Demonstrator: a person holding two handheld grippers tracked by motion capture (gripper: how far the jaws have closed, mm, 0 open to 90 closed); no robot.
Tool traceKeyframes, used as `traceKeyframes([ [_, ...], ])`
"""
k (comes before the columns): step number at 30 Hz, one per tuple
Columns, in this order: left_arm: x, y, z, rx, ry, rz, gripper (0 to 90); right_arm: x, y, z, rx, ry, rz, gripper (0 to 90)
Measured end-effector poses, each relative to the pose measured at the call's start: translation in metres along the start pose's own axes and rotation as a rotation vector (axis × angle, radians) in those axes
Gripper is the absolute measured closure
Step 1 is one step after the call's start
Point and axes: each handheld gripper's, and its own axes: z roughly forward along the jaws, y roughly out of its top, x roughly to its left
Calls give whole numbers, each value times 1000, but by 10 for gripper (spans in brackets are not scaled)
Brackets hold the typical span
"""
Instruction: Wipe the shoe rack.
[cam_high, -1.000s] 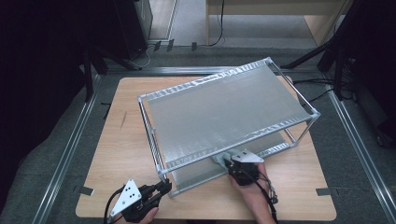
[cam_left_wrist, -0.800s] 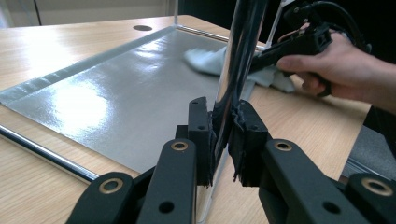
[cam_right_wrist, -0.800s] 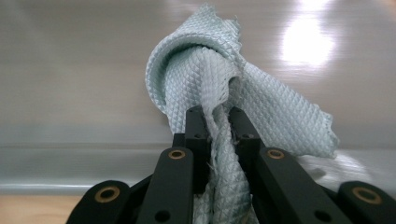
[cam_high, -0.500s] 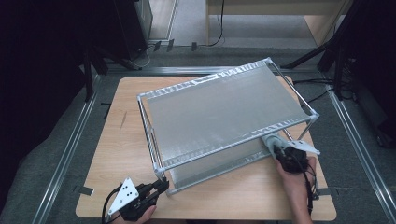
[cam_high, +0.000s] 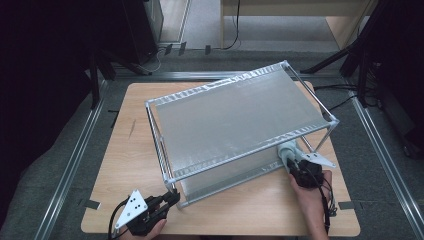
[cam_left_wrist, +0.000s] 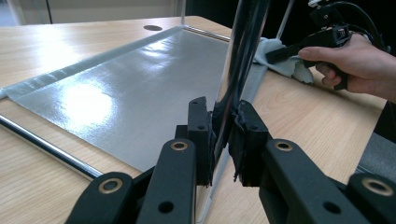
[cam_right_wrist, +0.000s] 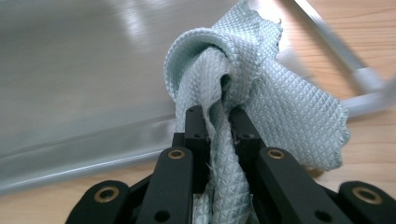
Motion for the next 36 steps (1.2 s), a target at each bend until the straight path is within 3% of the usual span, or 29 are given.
traceKeyframes([
  [11,-5,0,2,1,-5,0,794,68,-9,2,35,145,-116,802],
  [15,-8,0,4,-4,-8,0,795,97,-14,0,40,193,-185,801],
  [27,-22,-1,10,3,-53,26,798,186,-38,-8,62,414,-336,797],
  [31,-22,-2,10,2,-53,35,799,202,-45,-13,59,476,-397,797],
  [34,-22,-2,11,1,-49,35,799,200,-45,-16,59,485,-422,800],
  [36,-21,-2,10,1,-46,33,799,189,-42,-16,58,464,-424,801],
])
